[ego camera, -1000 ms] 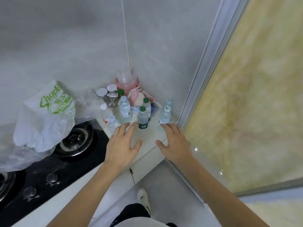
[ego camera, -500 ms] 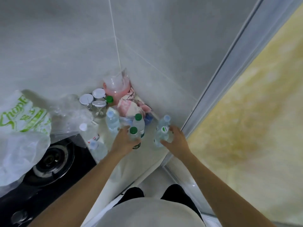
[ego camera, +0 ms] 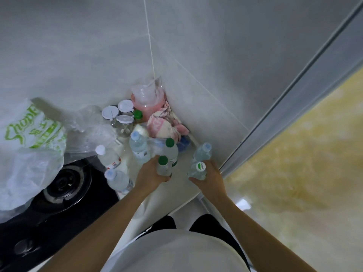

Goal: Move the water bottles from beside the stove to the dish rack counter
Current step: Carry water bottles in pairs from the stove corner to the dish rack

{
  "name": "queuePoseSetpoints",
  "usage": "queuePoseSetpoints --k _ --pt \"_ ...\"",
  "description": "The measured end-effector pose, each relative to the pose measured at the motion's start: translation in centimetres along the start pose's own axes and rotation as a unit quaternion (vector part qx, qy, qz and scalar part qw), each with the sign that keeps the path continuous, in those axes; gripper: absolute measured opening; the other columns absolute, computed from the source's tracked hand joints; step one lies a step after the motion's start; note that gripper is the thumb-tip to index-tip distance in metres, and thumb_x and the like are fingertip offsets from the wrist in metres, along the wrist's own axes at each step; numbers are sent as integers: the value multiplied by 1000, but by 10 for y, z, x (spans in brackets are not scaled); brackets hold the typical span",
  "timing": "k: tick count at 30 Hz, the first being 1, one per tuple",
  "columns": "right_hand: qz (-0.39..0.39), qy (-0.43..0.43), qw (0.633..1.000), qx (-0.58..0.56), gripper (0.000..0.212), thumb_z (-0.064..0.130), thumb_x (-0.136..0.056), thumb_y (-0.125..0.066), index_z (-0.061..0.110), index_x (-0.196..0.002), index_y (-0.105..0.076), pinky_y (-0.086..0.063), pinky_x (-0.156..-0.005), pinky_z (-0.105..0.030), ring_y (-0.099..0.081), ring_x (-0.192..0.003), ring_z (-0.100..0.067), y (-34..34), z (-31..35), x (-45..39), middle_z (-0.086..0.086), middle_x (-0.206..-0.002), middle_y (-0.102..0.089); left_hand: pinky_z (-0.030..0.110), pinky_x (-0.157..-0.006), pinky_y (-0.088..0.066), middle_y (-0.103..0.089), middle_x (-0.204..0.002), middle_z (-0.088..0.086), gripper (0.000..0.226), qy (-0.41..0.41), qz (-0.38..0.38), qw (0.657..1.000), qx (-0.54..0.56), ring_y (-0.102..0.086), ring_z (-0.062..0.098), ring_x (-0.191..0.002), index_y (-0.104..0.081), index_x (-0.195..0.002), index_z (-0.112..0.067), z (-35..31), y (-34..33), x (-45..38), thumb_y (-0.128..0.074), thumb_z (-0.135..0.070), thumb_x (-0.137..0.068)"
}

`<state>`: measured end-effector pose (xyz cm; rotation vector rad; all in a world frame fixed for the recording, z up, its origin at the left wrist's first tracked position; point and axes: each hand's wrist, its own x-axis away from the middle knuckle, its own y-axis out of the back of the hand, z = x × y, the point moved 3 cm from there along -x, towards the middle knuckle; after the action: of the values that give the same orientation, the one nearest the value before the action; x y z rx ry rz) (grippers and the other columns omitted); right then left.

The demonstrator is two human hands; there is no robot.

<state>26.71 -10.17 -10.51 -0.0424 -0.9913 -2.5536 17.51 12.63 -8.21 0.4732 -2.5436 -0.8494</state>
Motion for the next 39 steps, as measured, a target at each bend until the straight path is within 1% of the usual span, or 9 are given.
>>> queuePoseSetpoints --k 6,9,11,15,20,24,29,34,39 --pt "9 36 998 -53 65 53 -65 -93 36 -117 -59 -59 -83 -40 -67 -97 -14 23 23 8 11 -109 -70 41 -83 -61 -76 -99 -11 53 3 -51 998 46 -73 16 -93 -65 -103 -37 -26 30 33 -95 -35 -60" --pt "64 82 987 -124 56 55 -64 -89 47 -111 -60 -57 -78 -35 -69 -94 -4 50 64 11 15 -103 -72 20 -72 -54 -75 -95 -15 54 6 -102 992 77 -70 1 -86 -67 -100 -36 -40 51 63 -101 -33 -59" --pt "102 129 970 -178 55 48 -64 -90 47 -113 -64 -61 -89 -44 -72 -101 -9 70 97 17 13 -109 -76 11 -70 -51 -77 -94 -16 54 18 -152 981 117 -71 -2 -87 -69 -99 -34 -54 67 93 -102 -32 -57" --pt "178 217 928 -247 72 39 -61 -92 26 -127 -65 -59 -100 -46 -73 -112 -19 102 157 39 4 -123 -74 30 -83 -62 -81 -105 -7 55 7 -239 942 234 -78 12 -99 -73 -105 -31 -78 94 166 -101 -26 -59" --pt "270 263 876 -301 61 40 -65 -87 25 -121 -69 -58 -85 -29 -72 -108 -15 107 215 93 5 -116 -77 18 -76 -60 -83 -109 0 51 -13 -358 867 345 -80 15 -99 -78 -107 -31 -93 124 275 -96 -36 -60" --pt "358 274 825 -340 47 38 -77 -80 18 -119 -72 -59 -91 -32 -74 -111 -20 78 255 159 -1 -117 -79 23 -71 -61 -83 -104 2 35 1 -430 824 369 -80 17 -93 -80 -102 -31 -81 133 365 -89 -41 -70" --pt "473 279 760 -349 30 40 -84 -77 29 -112 -77 -56 -91 -28 -74 -112 -19 16 299 275 -3 -118 -79 20 -73 -61 -83 -106 2 33 22 -526 764 373 -81 20 -93 -80 -103 -37 -46 138 495 -87 -46 -72" --pt "574 270 713 -298 56 68 -75 -82 29 -115 -77 -59 -87 -30 -75 -109 -20 -62 325 414 -3 -116 -79 23 -70 -62 -82 -106 4 41 56 -612 695 373 -81 23 -91 -79 -108 -34 14 140 641 -87 -48 -70" --pt "653 265 656 -269 49 67 -77 -81 30 -110 -78 -61 -83 -30 -76 -101 -19 -144 347 575 -3 -109 -80 21 -72 -61 -83 -104 4 38 96 -680 636 352 -81 21 -91 -79 -105 -34 81 138 787 -87 -49 -70"
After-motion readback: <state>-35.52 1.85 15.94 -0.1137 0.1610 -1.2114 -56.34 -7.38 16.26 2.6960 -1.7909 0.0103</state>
